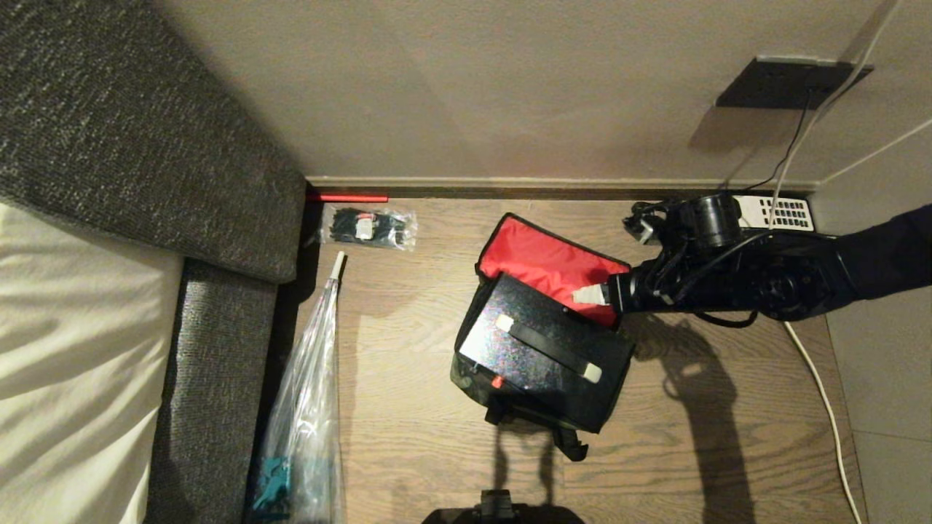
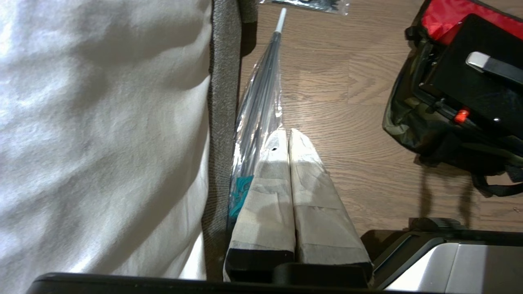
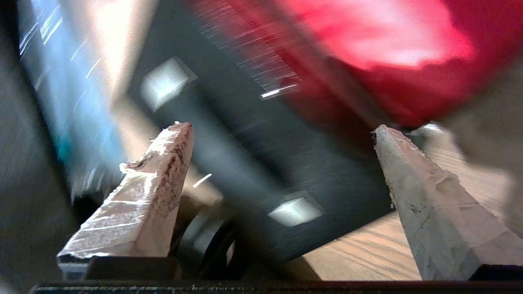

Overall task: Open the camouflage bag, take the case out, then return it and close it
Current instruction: Close the top of the storage box

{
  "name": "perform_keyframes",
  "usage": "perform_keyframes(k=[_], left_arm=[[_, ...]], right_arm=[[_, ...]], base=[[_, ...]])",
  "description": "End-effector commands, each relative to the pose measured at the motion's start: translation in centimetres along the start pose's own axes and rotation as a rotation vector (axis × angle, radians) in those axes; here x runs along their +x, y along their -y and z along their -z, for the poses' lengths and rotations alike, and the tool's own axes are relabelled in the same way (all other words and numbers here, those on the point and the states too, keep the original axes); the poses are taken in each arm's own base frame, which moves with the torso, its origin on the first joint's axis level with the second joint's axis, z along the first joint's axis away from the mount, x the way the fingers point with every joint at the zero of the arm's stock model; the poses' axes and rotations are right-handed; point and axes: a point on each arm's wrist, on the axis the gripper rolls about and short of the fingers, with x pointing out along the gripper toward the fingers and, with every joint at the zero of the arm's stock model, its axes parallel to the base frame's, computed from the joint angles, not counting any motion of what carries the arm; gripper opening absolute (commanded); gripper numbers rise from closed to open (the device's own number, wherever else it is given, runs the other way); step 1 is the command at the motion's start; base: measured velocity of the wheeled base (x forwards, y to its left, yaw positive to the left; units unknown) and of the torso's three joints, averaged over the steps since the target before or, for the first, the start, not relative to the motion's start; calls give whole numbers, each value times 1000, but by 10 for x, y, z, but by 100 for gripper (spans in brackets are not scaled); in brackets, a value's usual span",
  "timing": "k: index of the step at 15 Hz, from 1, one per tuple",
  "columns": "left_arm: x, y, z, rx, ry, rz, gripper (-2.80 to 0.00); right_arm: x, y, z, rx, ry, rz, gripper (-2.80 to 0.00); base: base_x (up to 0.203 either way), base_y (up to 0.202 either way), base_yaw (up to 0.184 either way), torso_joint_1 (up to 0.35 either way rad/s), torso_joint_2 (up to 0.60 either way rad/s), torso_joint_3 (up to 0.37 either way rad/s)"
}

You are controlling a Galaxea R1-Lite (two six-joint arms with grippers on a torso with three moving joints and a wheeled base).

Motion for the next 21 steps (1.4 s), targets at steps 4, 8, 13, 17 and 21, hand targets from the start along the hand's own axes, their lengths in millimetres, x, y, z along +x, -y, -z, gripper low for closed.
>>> perform_keyframes(k=[4, 8, 13, 17, 21], left_arm=[[0, 0, 0, 0, 1, -2, -280], [0, 0, 0, 0, 1, -2, -280], [0, 0, 0, 0, 1, -2, -280], [0, 0, 0, 0, 1, -2, -280], [0, 0, 1, 0, 0, 0, -280]], right_arm=[[37, 104, 9, 320, -43, 259, 0], [67, 136, 19, 649, -16, 310, 0], [95, 147, 18, 930, 19, 199, 0], [113, 152, 19, 995, 17, 92, 0], [124, 160, 0, 916, 199, -27, 0]], base=[[0, 0, 0, 0, 0, 0], [0, 0, 0, 0, 0, 0], [0, 0, 0, 0, 0, 0], [0, 0, 0, 0, 0, 0], [0, 0, 0, 0, 0, 0]])
